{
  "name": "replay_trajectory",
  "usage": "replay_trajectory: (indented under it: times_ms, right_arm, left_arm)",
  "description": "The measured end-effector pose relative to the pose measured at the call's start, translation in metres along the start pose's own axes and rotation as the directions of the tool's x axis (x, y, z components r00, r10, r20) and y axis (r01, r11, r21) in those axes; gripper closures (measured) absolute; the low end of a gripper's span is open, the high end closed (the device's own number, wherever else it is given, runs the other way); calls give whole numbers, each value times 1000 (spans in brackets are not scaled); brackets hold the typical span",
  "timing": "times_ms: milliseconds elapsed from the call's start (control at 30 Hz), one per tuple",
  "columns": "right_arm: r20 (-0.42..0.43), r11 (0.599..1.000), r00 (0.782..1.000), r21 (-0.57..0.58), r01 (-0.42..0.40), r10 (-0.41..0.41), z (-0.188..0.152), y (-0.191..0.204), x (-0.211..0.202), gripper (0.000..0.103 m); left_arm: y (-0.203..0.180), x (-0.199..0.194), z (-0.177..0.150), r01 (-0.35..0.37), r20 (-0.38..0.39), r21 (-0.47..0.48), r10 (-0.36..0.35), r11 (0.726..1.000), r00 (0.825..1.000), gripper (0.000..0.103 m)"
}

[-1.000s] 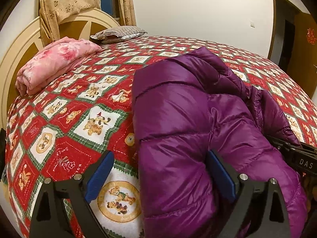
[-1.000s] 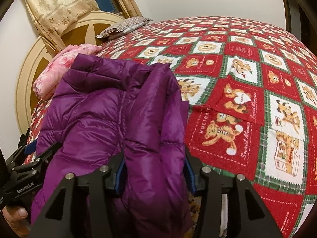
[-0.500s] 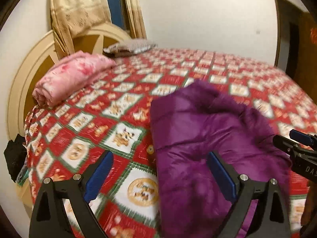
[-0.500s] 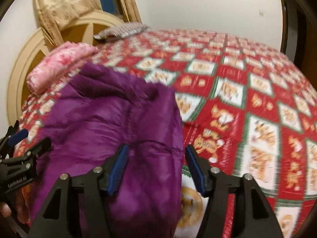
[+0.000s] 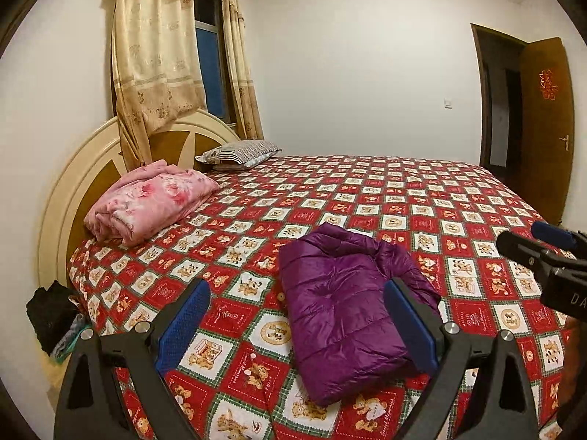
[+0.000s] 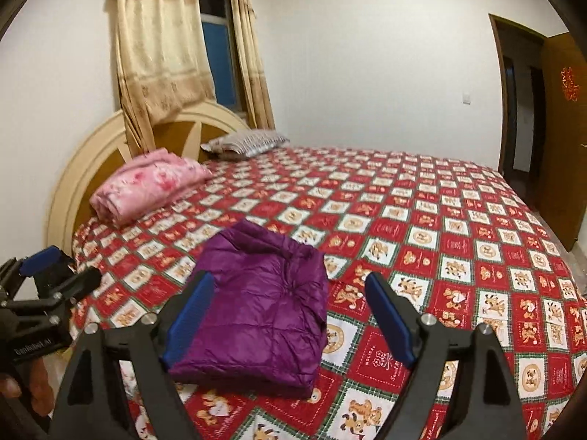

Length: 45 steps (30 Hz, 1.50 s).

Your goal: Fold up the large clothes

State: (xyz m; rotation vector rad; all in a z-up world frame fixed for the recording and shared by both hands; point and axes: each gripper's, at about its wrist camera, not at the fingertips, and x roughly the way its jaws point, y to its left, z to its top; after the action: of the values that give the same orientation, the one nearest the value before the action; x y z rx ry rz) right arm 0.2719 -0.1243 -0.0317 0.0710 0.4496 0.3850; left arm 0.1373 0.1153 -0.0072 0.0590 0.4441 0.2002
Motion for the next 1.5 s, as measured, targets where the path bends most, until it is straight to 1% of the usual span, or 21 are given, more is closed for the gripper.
replay_trajectory:
  times_ms: [133,300,700,1500]
  right_arm:
    - [14,1000,1000,-14,-3,3,1,5,-5,16]
    - [11,1000,1000,-17,-10,10,-2,7,-10,16]
    - [-8,1000,1000,-12,-19,19,-7,6,-7,16]
    - [-10,1000,1000,-9,-20,20,-9,8,-7,16]
  left_arm:
    - [1,-2,-3,2,-7,-6,-2,1000,1000,7]
    - [4,-2,-6,0,-11,-17,0,1000,1000,7]
    - [8,4,-9,-5,-22,-20,5,1000,1000,7]
    - [10,5,-10,-6,-25,-16,6,1000,1000,7]
